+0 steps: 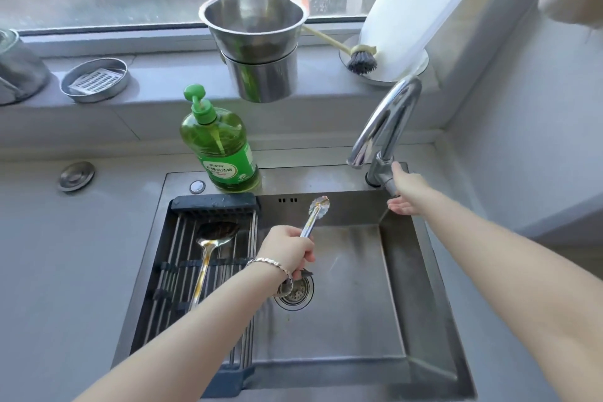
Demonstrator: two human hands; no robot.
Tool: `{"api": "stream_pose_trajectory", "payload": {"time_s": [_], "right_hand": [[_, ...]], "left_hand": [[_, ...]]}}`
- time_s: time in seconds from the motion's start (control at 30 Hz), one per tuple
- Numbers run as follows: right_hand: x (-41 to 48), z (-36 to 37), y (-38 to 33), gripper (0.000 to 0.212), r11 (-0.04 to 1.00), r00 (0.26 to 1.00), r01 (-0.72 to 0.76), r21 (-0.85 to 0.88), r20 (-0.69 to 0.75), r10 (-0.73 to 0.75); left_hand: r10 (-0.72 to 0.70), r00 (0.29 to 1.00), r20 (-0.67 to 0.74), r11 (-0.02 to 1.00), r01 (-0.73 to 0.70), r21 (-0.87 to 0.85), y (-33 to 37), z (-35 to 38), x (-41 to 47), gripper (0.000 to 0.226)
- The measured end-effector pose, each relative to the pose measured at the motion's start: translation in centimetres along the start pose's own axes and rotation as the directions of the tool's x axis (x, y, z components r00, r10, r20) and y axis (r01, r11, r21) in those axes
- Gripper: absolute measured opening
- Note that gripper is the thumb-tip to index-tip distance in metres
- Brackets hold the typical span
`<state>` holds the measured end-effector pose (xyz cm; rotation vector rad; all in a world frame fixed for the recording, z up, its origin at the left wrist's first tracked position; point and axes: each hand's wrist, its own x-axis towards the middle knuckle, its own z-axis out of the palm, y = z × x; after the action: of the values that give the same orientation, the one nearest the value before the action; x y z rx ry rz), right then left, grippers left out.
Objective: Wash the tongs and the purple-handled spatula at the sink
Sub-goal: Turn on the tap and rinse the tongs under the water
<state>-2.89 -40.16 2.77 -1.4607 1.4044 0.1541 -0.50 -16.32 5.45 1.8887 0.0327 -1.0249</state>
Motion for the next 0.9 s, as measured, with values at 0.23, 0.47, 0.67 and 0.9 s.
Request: {"api": "stream_pose_trajectory", "payload": {"time_s": [0.23,0.47,0.67,0.9], "right_hand": [[2.3,0.7,0.3,0.044,0.988,0.992,-0.1,0.117,-0.062,0.107],[3.1,0.6,1.7,0.044,0.985,0.995,-0.062,0.16,-0.074,0.074],[3.4,0.7,1.9,0.041,0.982,0.993,-0.056,0.178,-0.095,0.074],[3.1,0.5,2.2,0.039,0.986,0.991,-0.047,0.159,-0.113,0.066]], "left_hand": [[0.01,1.0,-0.026,0.997,-0.008,0.073,-0.1,0.4,0.9,0.02],[0.028,0.999,-0.027,0.995,-0.026,0.096,0.3,0.8,0.5,0.022],[0.044,0.999,-0.004,0.996,-0.043,0.077,0.9,0.7,-0.5,0.018],[0.008,1.0,-0.017,0.998,-0.007,0.062,0.6,0.2,-0.8,0.018]]}}
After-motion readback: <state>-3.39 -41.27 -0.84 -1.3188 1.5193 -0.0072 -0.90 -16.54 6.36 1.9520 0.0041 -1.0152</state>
